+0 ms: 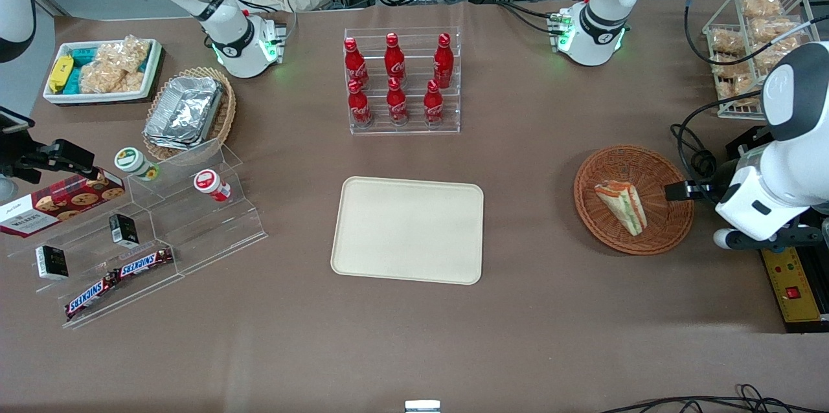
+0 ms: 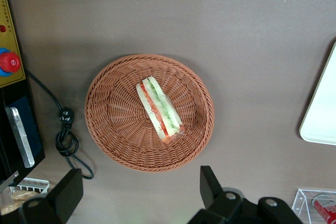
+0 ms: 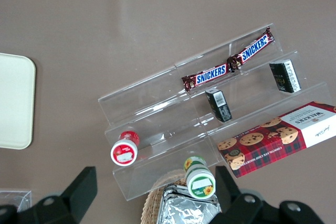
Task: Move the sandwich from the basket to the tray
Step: 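Move the left gripper down over the wrapped sandwich in the wicker basket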
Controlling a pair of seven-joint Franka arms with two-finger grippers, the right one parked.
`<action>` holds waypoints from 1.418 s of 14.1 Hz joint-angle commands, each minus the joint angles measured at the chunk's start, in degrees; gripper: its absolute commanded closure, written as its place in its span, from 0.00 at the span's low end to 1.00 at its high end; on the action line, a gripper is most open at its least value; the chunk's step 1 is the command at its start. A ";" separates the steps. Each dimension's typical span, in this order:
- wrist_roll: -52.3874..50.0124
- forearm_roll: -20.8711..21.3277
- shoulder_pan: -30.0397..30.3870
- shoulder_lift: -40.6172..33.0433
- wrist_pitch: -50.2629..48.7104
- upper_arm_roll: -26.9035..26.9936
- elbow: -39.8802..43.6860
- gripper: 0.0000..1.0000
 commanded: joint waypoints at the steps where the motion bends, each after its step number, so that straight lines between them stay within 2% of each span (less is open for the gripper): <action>1: -0.80 -0.53 -0.14 0.45 -1.18 -0.15 1.14 0.01; 8: -0.88 -0.71 -0.22 0.37 -1.28 -0.15 -3.15 0.01; 10: -1.15 -2.98 -0.05 -0.42 0.30 -0.15 -7.53 0.01; 12: -0.97 -3.44 0.12 -2.00 4.51 -0.07 -13.41 0.02; 17: -1.23 -3.08 0.56 -6.84 22.08 0.37 -30.38 0.02; 20: -4.12 -3.08 0.83 -6.84 29.21 0.64 -36.46 0.02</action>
